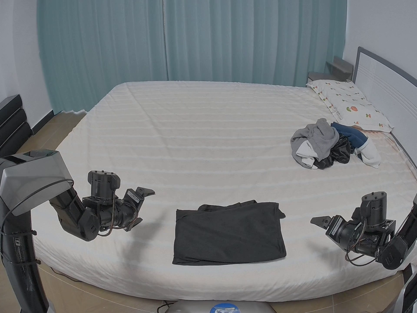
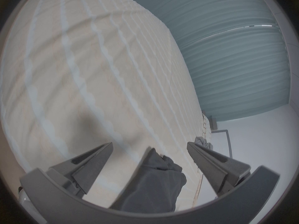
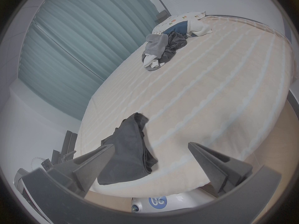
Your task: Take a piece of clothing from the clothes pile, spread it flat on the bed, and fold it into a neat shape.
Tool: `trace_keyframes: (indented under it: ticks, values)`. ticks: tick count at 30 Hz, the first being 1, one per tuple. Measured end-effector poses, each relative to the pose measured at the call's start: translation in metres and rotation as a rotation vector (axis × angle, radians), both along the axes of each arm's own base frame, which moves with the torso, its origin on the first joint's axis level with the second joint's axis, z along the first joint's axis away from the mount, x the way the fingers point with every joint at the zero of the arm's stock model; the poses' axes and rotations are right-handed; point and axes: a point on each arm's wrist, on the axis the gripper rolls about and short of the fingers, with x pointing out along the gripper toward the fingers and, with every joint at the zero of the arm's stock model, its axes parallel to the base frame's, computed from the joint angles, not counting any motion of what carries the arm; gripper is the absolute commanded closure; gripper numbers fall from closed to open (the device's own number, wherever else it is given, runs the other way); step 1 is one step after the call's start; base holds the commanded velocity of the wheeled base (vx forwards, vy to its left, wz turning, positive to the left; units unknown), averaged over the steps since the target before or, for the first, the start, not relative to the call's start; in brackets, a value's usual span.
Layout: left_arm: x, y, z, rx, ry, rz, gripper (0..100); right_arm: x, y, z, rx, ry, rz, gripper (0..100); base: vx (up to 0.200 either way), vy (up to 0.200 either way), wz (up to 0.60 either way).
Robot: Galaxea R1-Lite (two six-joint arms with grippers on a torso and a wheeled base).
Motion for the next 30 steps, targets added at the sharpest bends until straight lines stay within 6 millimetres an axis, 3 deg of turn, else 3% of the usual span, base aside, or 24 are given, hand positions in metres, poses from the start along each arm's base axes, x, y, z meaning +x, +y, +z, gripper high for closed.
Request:
trace_keyframes:
  ticks: [6,30]
  values:
    - [-0.006,-0.009,-0.003,0.020,0.010,-0.029,0,-0.001,0.000,0.000,0.003,0.003,0.003,0,0.000,-0.200,0.00]
    - [-0.035,-0.023,-0.028,0.305,-0.066,-0.298,0,-0.005,0.004,-0.003,0.000,0.022,0.026,0,0.000,0.000,0.00]
